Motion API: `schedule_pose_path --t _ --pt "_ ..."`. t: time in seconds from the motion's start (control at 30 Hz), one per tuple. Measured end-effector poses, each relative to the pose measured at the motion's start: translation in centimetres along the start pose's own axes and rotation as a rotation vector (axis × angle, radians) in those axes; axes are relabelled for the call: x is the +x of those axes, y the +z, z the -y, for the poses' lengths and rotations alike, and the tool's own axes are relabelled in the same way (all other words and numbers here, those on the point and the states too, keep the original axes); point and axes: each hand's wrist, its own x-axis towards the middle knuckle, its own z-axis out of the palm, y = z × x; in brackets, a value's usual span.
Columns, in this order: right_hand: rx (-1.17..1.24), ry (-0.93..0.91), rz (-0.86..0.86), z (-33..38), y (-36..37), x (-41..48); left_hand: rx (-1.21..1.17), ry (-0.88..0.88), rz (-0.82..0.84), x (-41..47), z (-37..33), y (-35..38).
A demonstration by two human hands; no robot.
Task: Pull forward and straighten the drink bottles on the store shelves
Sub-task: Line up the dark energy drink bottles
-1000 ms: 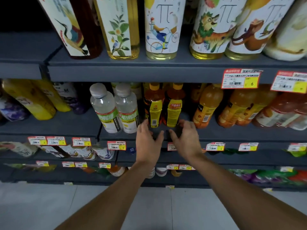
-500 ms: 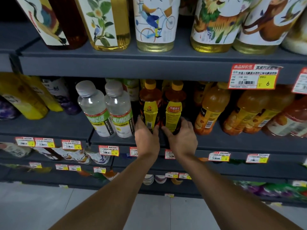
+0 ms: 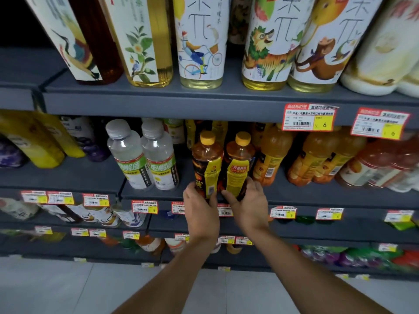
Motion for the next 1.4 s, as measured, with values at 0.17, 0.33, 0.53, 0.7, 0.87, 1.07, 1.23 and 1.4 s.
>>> schedule_pose_path --t 0.17,0.33,0.53,0.7,0.87,1.07,1.23,1.4 --pt "0.034 -0.042 0.092 -0.5 -0.8 0.1 0.021 0.071 0.062 0.6 1.1 -1.6" --pt "0.058 -0.091 0.162 -1.1 -1.1 0.3 0.09 0.123 0.244 2.8 1.1 -2.5" --pt "0.015 -0.07 0.113 -1.1 -0.5 0.7 0.104 0.111 0.11 2.0 1.1 -1.1" --pt "-0.017 -0.02 0.042 -0.1 0.3 0.9 0.171 0.029 -0.004 1.7 0.9 -0.6" --pt "0.007 -0.019 0.006 -0.3 0.1 1.3 0.179 0.058 0.009 2.2 1.4 -1.0" --pt "0.08 0.04 0.008 -0.3 0.5 1.3 0.1 0.027 -0.004 2.3 1.7 -1.0" --pt "0.151 -0.075 0.169 -0.9 -0.2 1.4 0.065 0.088 0.099 2.3 2.2 -1.5" --pt "0.006 -0.118 0.155 -1.0 0.3 1.6 0.087 0.104 0.062 2.4 2.7 -1.9"
